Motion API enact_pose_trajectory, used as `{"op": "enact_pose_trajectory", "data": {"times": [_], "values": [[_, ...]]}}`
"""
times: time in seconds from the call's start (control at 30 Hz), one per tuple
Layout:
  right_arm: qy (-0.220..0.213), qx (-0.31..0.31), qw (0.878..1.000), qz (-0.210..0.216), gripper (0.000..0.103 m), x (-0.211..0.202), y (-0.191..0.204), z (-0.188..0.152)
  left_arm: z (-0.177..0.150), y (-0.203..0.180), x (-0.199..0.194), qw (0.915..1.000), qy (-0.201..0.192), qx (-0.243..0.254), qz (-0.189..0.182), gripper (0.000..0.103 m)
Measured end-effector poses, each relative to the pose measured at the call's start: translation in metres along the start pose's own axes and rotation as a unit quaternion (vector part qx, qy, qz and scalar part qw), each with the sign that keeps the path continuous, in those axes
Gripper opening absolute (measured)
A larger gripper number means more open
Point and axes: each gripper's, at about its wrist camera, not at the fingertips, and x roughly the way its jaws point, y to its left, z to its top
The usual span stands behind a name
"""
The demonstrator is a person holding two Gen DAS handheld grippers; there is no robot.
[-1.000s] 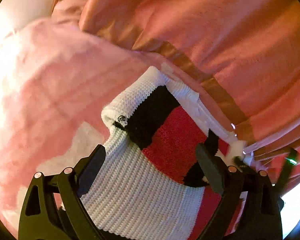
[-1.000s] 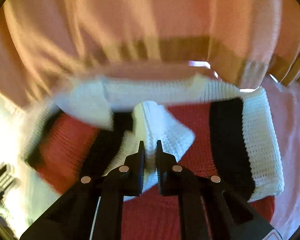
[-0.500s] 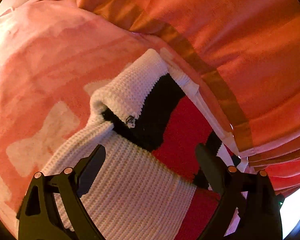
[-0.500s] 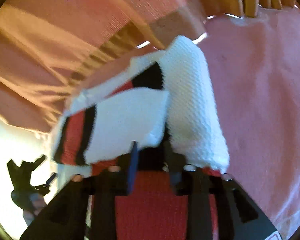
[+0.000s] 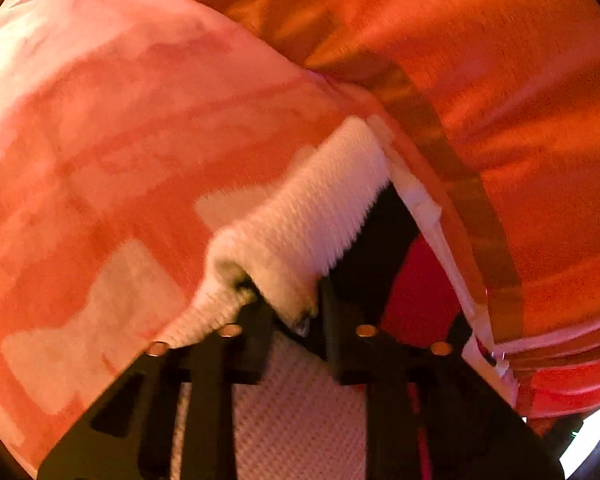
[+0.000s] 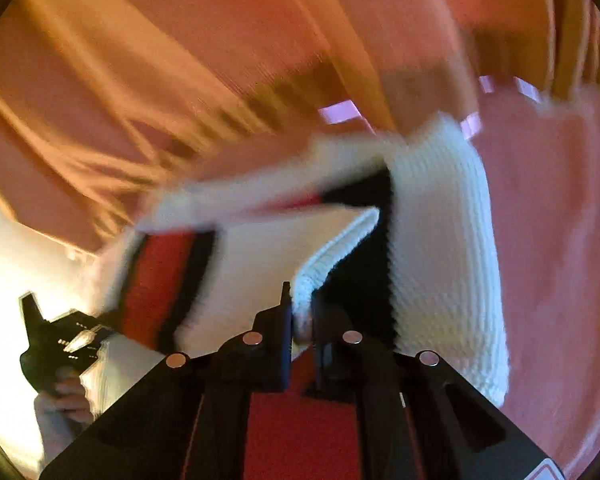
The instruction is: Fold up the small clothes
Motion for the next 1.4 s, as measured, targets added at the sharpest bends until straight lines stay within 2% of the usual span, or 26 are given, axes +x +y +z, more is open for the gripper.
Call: {"op": "enact_pose_trajectory", "data": {"times": [0.07,0.1,0.17,0.23,0.3,0.4,0.47,0.5,0.57,0.6,0.63,0.67,0.7,0.77,0.83,0.87,0.9,0.97,1.1,1.2,1.23,1.27,1.33,1.37,1.4], "values": [[-0.037,-0.021,0.999,0.002,0.007,-0.022,0.009,0.012,0.004,0.004,-0.004,0.9999,-0.009,-0.01,0.003,0.017],[-0.046,-0.041,0.998,-0.018,0.007,-0.026,0.007,0.014,0.006,0.007,-0.005,0.9998,-0.011,-0.013,0.005,0.017],[-0.013,-0.047,0.996,-0.072,0.007,-0.006,-0.014,0.008,0.006,0.01,0.0,0.9999,-0.001,-0.015,0.003,0.017],[0.047,0.004,0.994,-0.102,0.007,0.023,-0.054,-0.011,0.004,0.01,0.002,0.9999,0.001,-0.013,0.005,0.016],[0.05,0.036,0.994,-0.089,0.007,0.024,-0.066,-0.012,0.003,0.007,0.001,0.9999,-0.001,-0.01,0.01,0.016],[0.014,-0.007,0.996,-0.084,0.007,0.005,-0.048,0.003,0.003,0.006,0.002,0.9998,-0.002,-0.002,0.018,0.016],[0.033,-0.022,0.994,-0.105,0.007,0.013,-0.052,-0.003,0.003,0.005,0.002,0.9997,-0.003,0.007,0.024,0.016],[0.061,-0.018,0.991,-0.119,0.008,0.025,-0.062,-0.01,0.002,0.003,0.002,0.9995,-0.004,0.012,0.028,0.016],[0.054,-0.015,0.992,-0.113,0.007,0.023,-0.068,-0.012,0.001,0.002,0.003,0.9993,-0.005,0.019,0.033,0.017],[0.055,-0.01,0.99,-0.126,0.008,0.015,-0.065,-0.004,0.001,0.002,0.002,0.9992,-0.004,0.02,0.035,0.017],[0.042,-0.014,0.989,-0.143,0.012,0.006,-0.061,-0.003,0.001,0.002,0.002,0.9992,-0.004,0.019,0.035,0.017],[0.017,-0.022,0.985,-0.169,0.021,-0.007,-0.054,0.001,0.001,0.001,0.002,0.9992,-0.004,0.019,0.035,0.017],[-0.017,-0.045,0.98,-0.192,0.021,-0.024,-0.04,0.003,0.0,0.001,0.002,0.9992,-0.003,0.019,0.035,0.017],[-0.043,-0.076,0.981,-0.175,0.021,-0.036,-0.012,0.003,0.001,0.002,0.001,0.9993,0.0,0.014,0.035,0.017],[-0.015,-0.098,0.99,-0.096,0.021,-0.021,0.028,0.003,0.001,0.002,0.002,0.9993,0.001,0.013,0.036,0.017],[0.0,-0.11,0.991,-0.072,0.021,-0.009,0.044,0.001,0.001,0.002,0.001,0.9992,0.001,0.014,0.037,0.017],[0.02,-0.133,0.99,-0.037,0.021,0.011,0.072,0.0,0.0,0.002,0.0,0.9991,0.001,0.016,0.039,0.017],[0.049,-0.171,0.984,-0.001,0.021,0.055,0.117,0.0,0.0,0.002,-0.001,0.999,0.002,0.018,0.04,0.017],[0.087,-0.204,0.975,0.022,0.021,0.133,0.18,0.005,0.004,0.008,-0.002,0.9994,0.008,0.012,0.033,0.016],[0.11,-0.205,0.972,0.03,0.021,0.18,0.206,0.009,0.007,0.013,-0.001,0.9996,0.015,0.004,0.025,0.016],[0.114,-0.211,0.971,0.028,0.023,0.189,0.212,0.01,0.008,0.013,-0.002,0.9996,0.016,0.003,0.023,0.016],[0.12,-0.219,0.968,0.026,0.034,0.201,0.218,0.01,0.009,0.015,-0.002,0.9996,0.017,0.002,0.02,0.016],[0.137,-0.235,0.962,0.003,0.046,0.226,0.225,0.009,0.01,0.016,-0.001,0.9997,0.02,0.001,0.017,0.015],[0.139,-0.243,0.96,-0.008,0.045,0.237,0.225,0.007,0.01,0.017,-0.002,0.9996,0.022,0.003,0.016,0.015],[0.142,-0.245,0.959,-0.01,0.041,0.243,0.227,0.003,0.01,0.017,-0.002,0.9996,0.022,0.004,0.016,0.015]]}}
